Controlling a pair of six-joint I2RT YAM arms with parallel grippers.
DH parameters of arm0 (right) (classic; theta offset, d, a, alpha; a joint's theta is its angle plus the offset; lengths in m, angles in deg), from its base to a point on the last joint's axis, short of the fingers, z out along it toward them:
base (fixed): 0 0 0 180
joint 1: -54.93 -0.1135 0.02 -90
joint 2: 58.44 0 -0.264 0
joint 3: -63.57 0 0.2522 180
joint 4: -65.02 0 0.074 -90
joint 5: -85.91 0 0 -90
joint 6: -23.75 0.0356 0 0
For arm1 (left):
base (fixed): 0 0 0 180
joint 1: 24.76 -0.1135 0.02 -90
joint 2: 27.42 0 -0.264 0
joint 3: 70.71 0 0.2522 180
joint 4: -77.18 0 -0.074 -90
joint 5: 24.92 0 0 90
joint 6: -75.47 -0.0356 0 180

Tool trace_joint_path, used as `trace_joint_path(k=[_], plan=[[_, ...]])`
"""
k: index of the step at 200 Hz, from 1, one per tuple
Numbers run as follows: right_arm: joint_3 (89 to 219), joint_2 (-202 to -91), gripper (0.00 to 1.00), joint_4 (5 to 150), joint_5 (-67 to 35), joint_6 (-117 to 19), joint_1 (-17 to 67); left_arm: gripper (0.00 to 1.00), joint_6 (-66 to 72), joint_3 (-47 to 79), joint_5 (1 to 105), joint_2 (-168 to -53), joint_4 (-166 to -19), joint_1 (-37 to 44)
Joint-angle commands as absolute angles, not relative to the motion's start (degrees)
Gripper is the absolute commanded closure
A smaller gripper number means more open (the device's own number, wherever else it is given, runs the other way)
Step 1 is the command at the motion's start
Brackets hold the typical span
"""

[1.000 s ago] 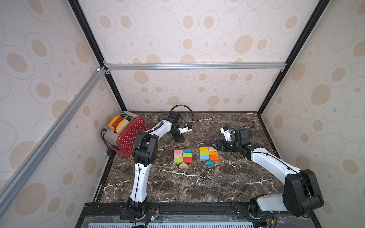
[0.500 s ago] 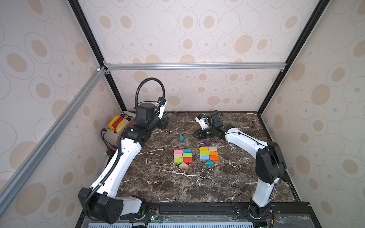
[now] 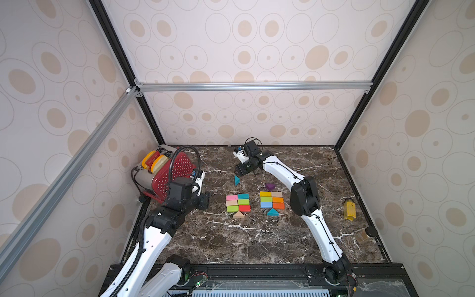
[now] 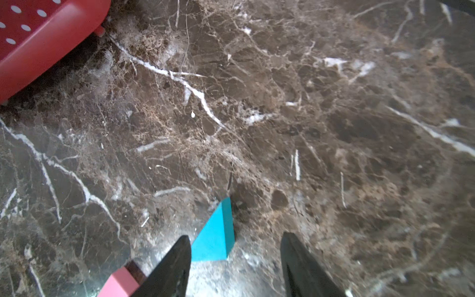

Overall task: Assemble a piece of candy with building blocks
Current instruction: Assemble the building block at the center of the board.

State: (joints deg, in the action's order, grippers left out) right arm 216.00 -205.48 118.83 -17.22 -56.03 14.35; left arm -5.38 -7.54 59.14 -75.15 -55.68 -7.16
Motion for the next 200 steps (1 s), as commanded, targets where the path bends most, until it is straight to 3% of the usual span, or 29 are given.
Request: trace_joint_path(k=[1, 84, 200], plan=[[222.6, -209.7, 0.39, 121.7, -15.0, -56.0, 12.9, 0.36, -3.5, -9.2, 57.5, -72.9, -57.4, -7.5], [226.1, -214.4, 0.38, 120.4, -6.1, -54.0, 12.4, 0.34, -3.3, -14.7, 57.7, -68.7, -60.1, -7.5], [220.3, -210.0, 0.51, 125.1, -5.9, -53.1, 12.3, 0.34, -3.9, -15.0, 58.1, -68.6, -60.1, -7.5]])
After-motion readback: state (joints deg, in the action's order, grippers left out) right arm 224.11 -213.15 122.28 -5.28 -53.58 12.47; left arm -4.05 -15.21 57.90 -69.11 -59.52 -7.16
